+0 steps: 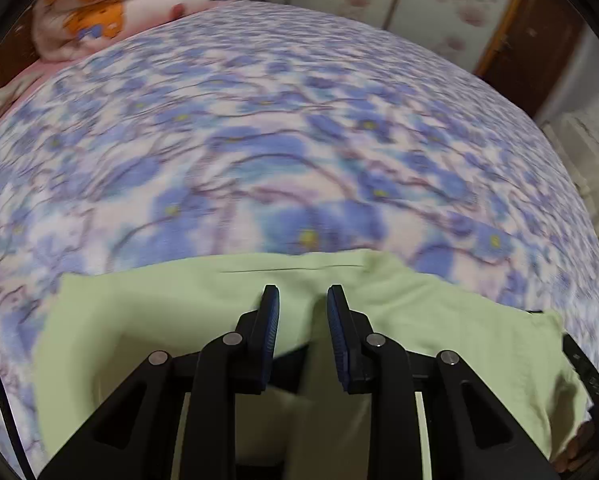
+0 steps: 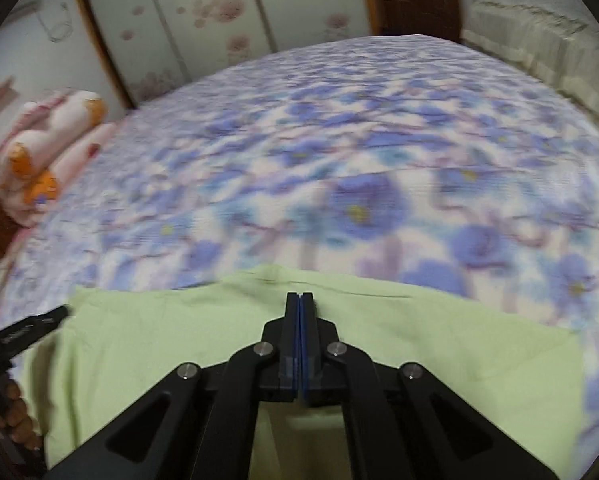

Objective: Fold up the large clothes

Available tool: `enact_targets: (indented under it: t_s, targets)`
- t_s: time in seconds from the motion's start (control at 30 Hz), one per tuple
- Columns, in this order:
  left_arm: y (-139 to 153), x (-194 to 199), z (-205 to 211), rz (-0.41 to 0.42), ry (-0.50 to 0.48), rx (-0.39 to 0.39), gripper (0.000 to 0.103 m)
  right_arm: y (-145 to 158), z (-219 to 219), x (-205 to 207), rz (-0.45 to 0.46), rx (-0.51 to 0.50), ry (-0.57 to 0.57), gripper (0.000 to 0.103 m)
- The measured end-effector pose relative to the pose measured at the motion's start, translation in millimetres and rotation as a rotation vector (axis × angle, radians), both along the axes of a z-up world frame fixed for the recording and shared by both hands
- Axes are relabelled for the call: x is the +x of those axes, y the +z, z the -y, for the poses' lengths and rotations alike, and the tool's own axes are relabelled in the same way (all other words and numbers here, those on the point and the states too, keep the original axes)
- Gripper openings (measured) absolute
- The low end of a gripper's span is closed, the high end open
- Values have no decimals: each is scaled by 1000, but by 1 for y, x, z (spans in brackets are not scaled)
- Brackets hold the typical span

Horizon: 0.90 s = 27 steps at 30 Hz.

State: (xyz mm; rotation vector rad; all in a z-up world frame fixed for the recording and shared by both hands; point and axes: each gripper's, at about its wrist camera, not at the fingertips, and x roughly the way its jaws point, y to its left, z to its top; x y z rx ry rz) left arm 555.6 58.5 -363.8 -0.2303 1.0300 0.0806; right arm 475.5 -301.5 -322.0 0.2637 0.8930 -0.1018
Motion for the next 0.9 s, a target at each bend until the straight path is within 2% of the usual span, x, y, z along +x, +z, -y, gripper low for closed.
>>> enact_targets:
  t_s: [0.07,0.17,0.33,0.47,0.5,0.6,0.7,0.9]
  targets:
    - [2,-3,-12,-5,27,33,22,7,16,-7,6,-6,-38,0]
    - [9,-11,-31,-20,56,29,17,26,34,-20,14,-53,-69,0]
    - [45,-44,-47,5,44,16,16,65,44,-54,47,-63,-81,0]
    - [77,-77,-49,35,-4,11,16,100,35,-94,96,-57,-53,0]
    - [86,-88,-49,42,-17,9,16,108,31,-106,107,-49,-45,3]
    - [108,-120,-49,64,-44,2,17,123,19,-139,108,-29,-37,3]
    - [124,-153,-48,58,-70,3,20,133,6,-175,103,-34,-35,3]
    - [138,-221,-45,14,-124,-11,28,139,-20,-253,98,-10,-25,5]
